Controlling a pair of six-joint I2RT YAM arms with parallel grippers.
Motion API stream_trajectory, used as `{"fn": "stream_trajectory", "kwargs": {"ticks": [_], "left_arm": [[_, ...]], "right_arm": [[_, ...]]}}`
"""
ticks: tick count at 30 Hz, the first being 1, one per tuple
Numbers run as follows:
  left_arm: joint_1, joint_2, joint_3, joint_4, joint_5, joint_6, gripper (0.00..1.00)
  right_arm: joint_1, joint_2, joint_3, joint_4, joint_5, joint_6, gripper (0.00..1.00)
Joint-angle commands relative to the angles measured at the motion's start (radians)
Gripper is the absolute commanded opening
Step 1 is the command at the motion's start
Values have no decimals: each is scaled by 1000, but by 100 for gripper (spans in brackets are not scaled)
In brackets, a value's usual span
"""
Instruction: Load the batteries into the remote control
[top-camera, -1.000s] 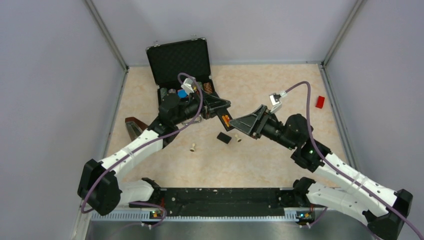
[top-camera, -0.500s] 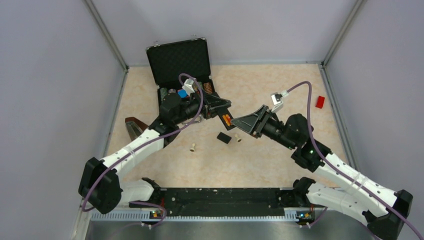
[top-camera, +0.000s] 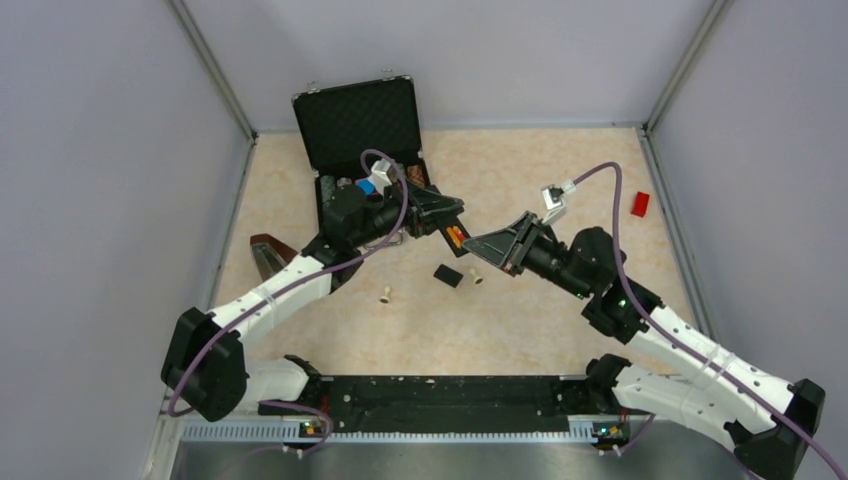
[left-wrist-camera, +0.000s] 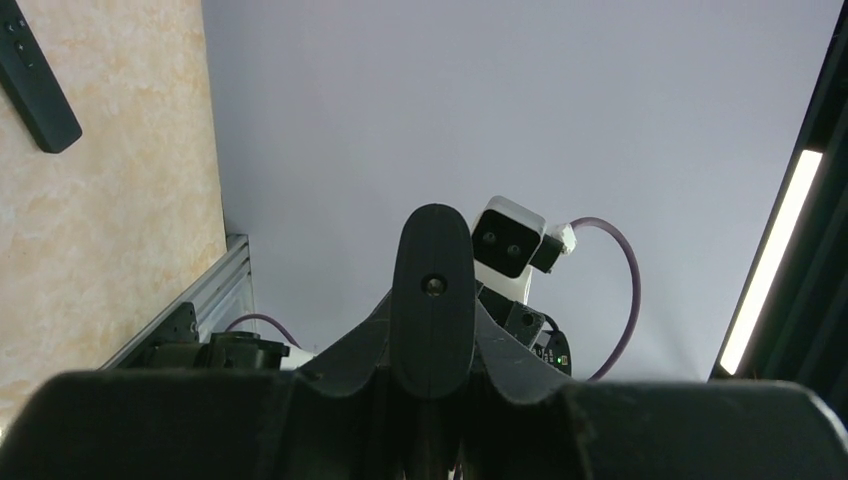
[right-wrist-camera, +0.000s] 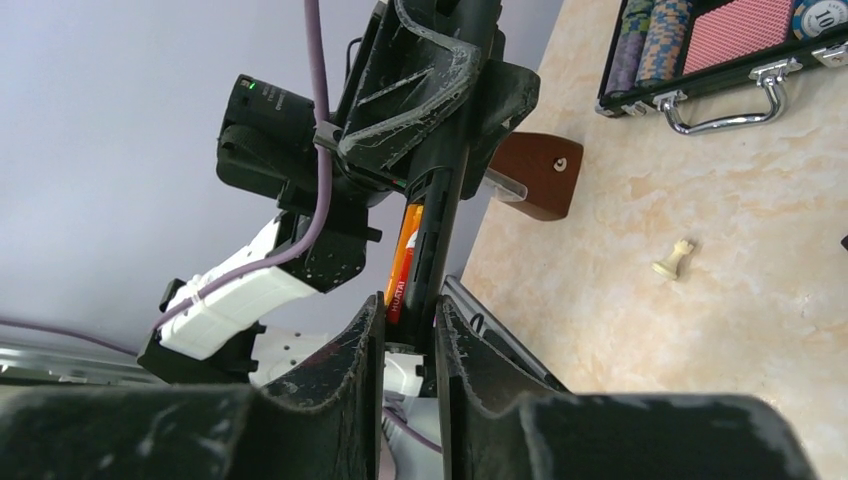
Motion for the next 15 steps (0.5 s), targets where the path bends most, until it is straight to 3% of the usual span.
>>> {"fn": "stream_trajectory", "kwargs": {"ticks": [1,15], "left_arm": [[-4,-8,-1,88,11,-10,0],[-14,-50,68,72,66,229,0]], "right_arm": [[-14,20,39,-2,-7,-10,16],[-19,95,53,-13,-30,91,15]]}}
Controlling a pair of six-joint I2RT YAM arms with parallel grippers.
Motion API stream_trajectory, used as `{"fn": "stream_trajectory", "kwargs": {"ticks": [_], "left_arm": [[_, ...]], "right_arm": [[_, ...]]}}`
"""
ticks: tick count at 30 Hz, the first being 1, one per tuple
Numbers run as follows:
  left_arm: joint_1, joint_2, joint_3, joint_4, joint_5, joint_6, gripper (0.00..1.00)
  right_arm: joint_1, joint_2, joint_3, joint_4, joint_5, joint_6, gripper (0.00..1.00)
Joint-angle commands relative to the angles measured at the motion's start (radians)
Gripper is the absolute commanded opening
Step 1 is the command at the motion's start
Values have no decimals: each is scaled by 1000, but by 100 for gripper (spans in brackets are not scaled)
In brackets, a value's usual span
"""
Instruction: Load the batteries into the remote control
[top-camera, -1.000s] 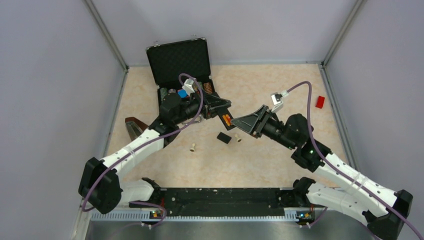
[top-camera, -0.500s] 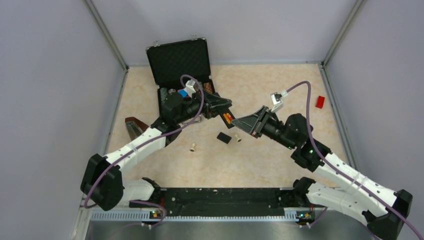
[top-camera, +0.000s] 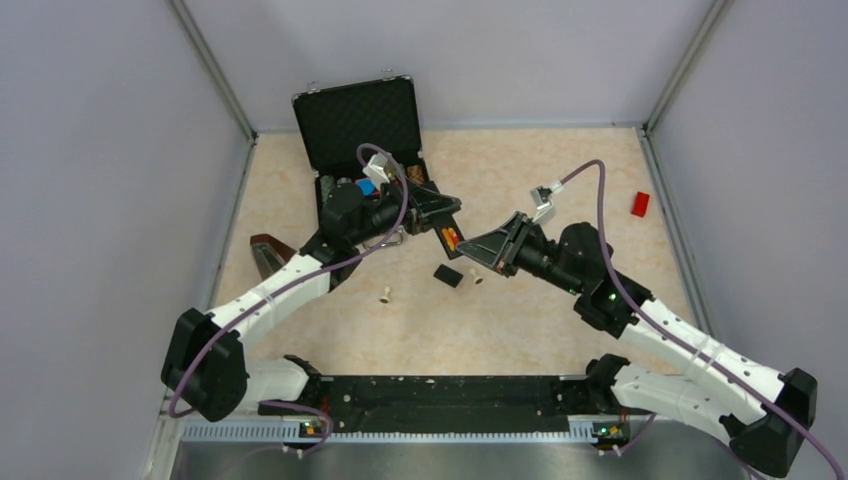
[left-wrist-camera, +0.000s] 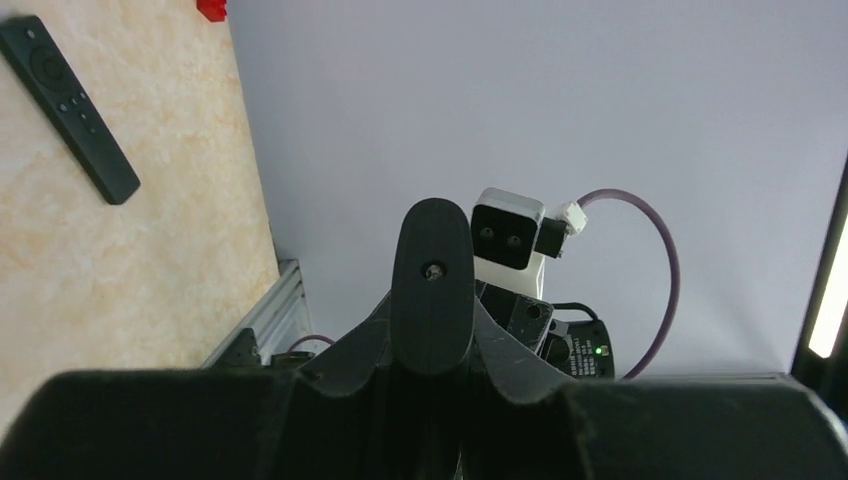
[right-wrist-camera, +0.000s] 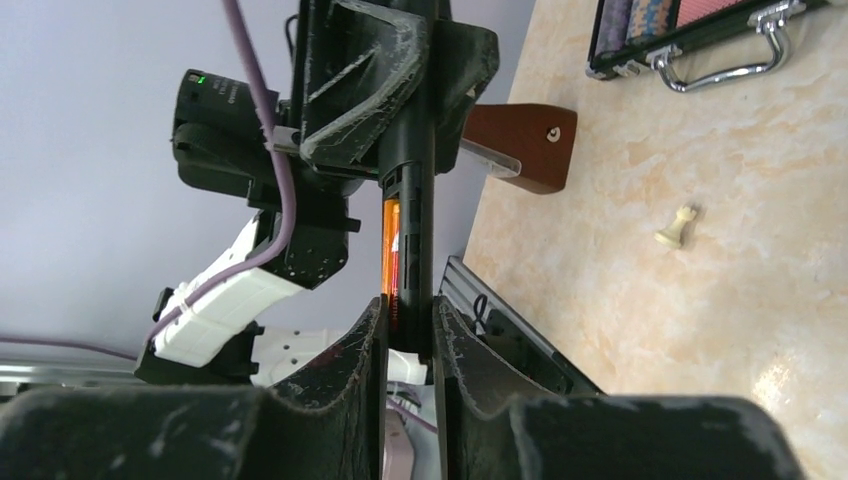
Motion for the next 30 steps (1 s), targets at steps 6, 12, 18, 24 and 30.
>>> {"fn": "stream_trajectory", "kwargs": {"ticks": [6,12,18,24,30], "left_arm": [[-27,-81,77,-12,49,199,0],[-25,-86,83,-70,18,257,0],[-22,-87,79,-87,11,300,0],[-7,-142,87,-308,-83,453,0],[-1,-242,43,-521,-257,600,0]], "right_arm": [[-15,29,42,-22,0,78,28],[-17,-40,40,-42,34,68,54],[-21,-95,39,-116,60,43,70],[-50,-78,98,-336,112,-76,68],[-61,121,211,-638,197,-343,59]]}}
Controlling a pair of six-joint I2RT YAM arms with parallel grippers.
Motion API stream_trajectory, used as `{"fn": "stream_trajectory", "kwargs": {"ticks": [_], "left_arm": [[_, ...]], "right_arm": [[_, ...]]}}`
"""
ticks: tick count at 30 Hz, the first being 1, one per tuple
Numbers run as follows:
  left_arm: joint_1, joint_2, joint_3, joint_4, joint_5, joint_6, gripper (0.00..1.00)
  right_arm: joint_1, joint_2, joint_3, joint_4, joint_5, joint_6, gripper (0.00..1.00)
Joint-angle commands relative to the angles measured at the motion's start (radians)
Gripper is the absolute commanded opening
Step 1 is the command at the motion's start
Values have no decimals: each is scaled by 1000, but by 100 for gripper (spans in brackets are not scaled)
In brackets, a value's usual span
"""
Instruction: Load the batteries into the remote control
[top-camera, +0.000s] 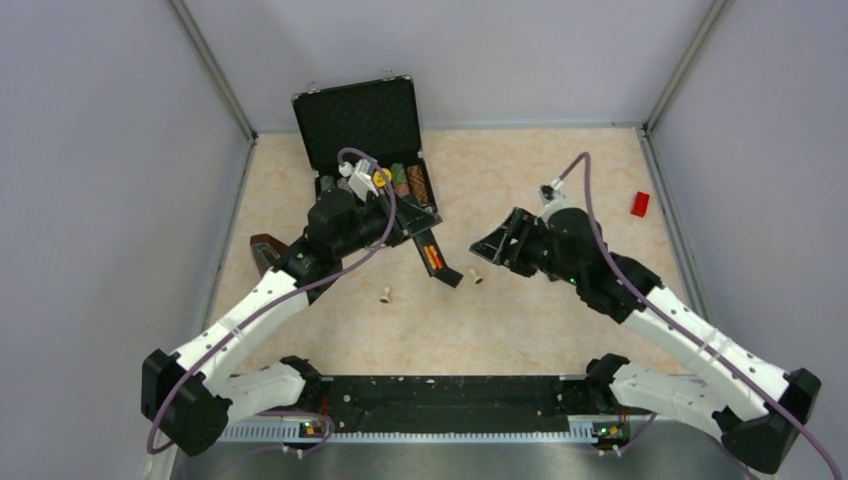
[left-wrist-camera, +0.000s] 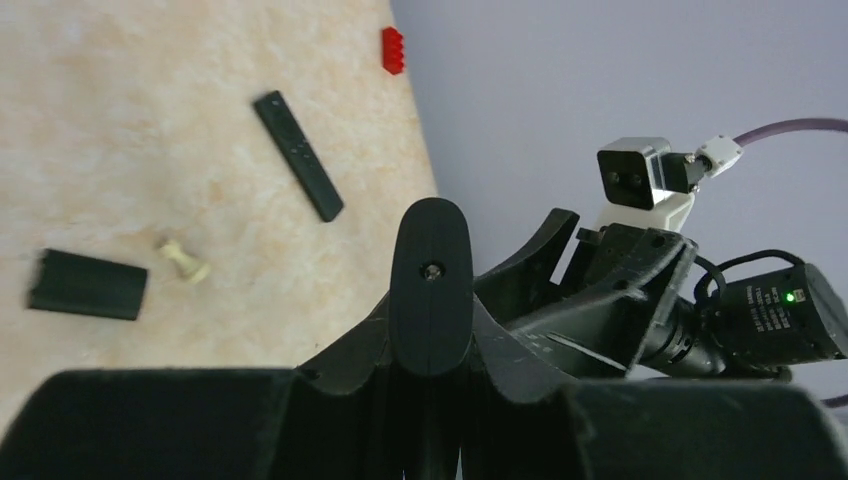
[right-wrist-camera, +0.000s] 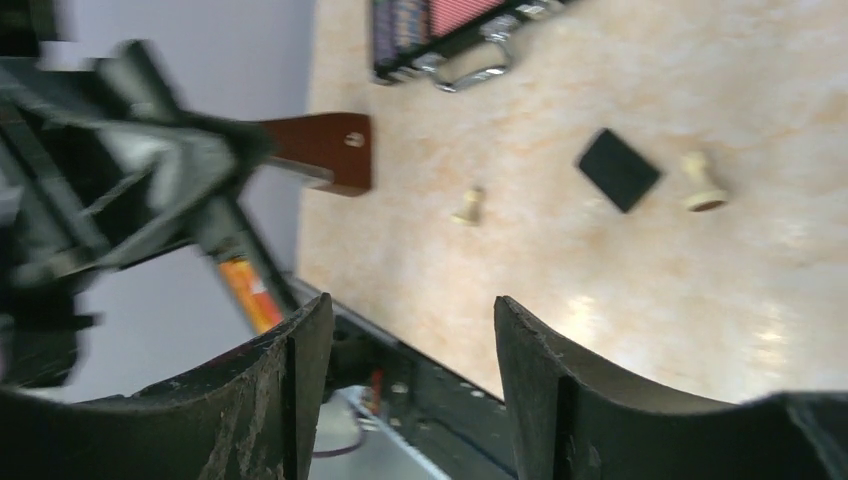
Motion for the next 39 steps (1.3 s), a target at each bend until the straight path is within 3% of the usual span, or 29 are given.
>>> {"fn": "stream_trajectory", "kwargs": {"ticks": [1,9,11,17,22,29,33,39], "left_arm": [[9,-98,0,-152,-137,170,0],[11,-204,-54,-219,-186,380,0],[12,-221,-51,-271,-254,405,0],[15,-245,13,-469,-475,347,0],[36,-255,44,-609,-622,258,0],[167,-241,63,-666,-599,214,0],[273,-260,29,-633,-528,189,0],[331,-259,3,-606,-477,176,0]], "right_arm": [[-11,143,76,-226,76,-249,59],[-10,333,69,-152,23,-400,57],[-10,362,66,-104,-19,-434,58],[13,519,135,-29,-82,-637,63],[62,750,307,-126,-25,-844,67],[85,966,450,-229,26,-1038,69],[84,1007,469,-254,12,-1082,69],[84,1057,483,-265,17,-1104,67]]}}
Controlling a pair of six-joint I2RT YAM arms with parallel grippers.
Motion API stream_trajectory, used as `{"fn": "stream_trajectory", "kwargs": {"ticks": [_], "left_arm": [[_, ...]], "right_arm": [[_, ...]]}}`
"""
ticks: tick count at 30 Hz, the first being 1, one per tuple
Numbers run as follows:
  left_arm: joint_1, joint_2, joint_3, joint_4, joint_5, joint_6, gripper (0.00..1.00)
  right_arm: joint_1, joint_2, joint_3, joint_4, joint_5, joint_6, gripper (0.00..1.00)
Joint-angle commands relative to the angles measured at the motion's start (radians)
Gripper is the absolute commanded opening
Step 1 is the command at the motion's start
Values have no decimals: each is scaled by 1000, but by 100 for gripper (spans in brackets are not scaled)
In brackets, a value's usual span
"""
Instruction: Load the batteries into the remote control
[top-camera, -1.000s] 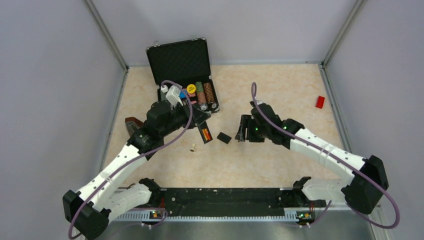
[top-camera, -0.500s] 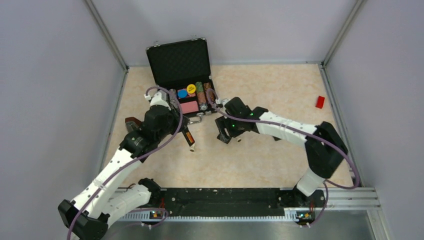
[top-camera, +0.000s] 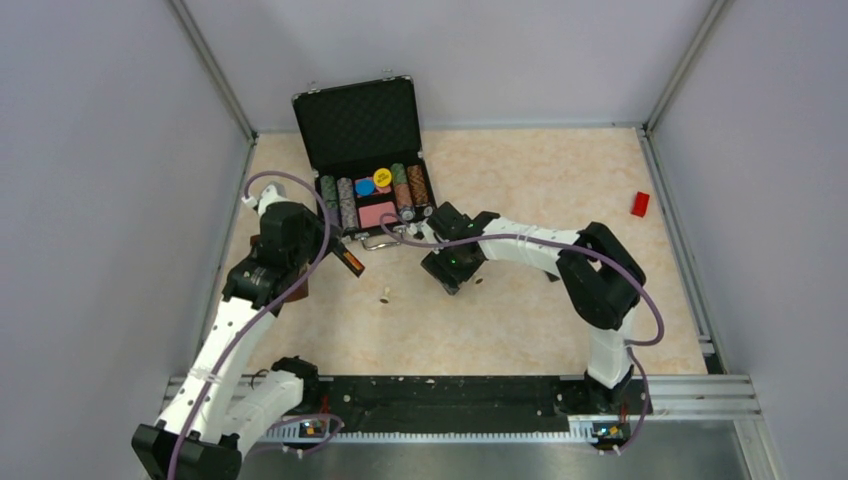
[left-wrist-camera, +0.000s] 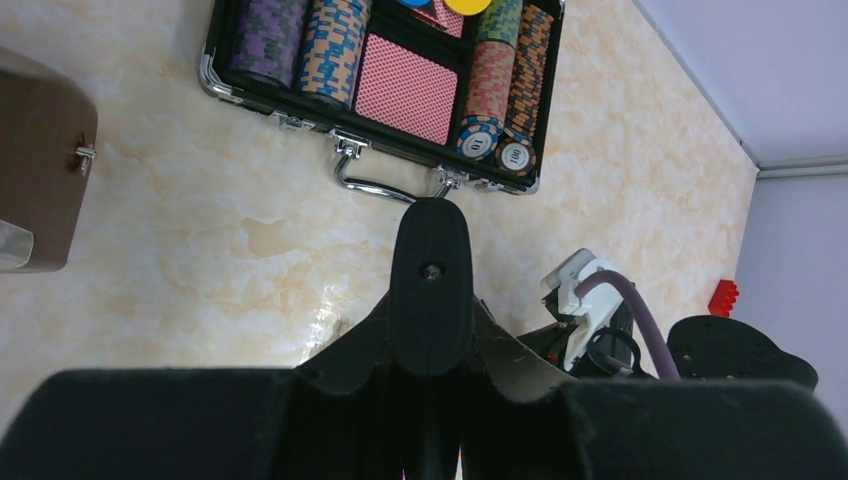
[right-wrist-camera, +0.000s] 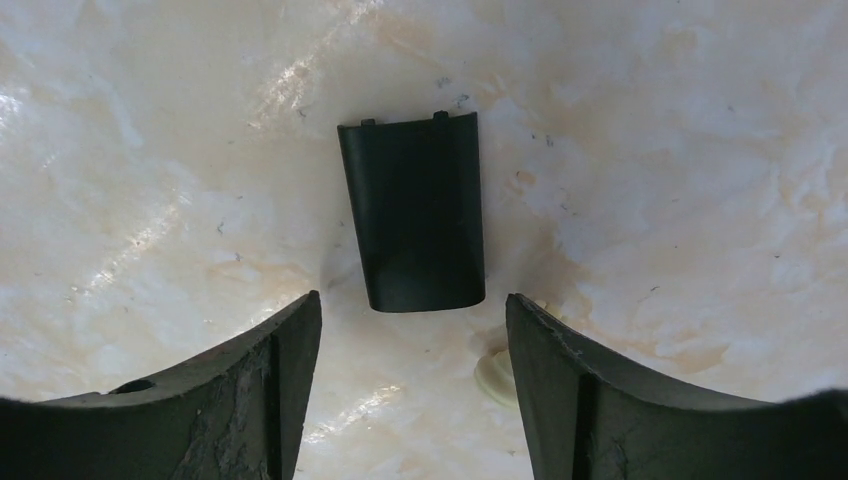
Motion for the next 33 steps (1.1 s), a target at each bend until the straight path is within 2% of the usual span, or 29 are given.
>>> {"fn": "stream_trajectory", "kwargs": {"ticks": [1,10,17,20,25,30,33], "left_arm": [[28,-13,-14,55,55,-23,0],[55,-14,-29,74,83,-23,0],[60,-2,-41,94,113,-23,0],[60,6,-55,132,149,-19,0],[59,17,-94,239,290,-2,0],[48,44,-153,454,496,2,0],[0,49,-183,592,524,12,0]], "right_arm": [[5,32,56,-13,11,-51,66],[-15,63,71,8,-13,-68,60],[-19,55,73,-9,22,-51,33],[-19,-3,59,-1,11,-23,31],[-18,-174,26,13,-26,36,30],[-18,-381,-22,35,-122,118,30],[-2,-492,-31,40,-144,162,30]]}}
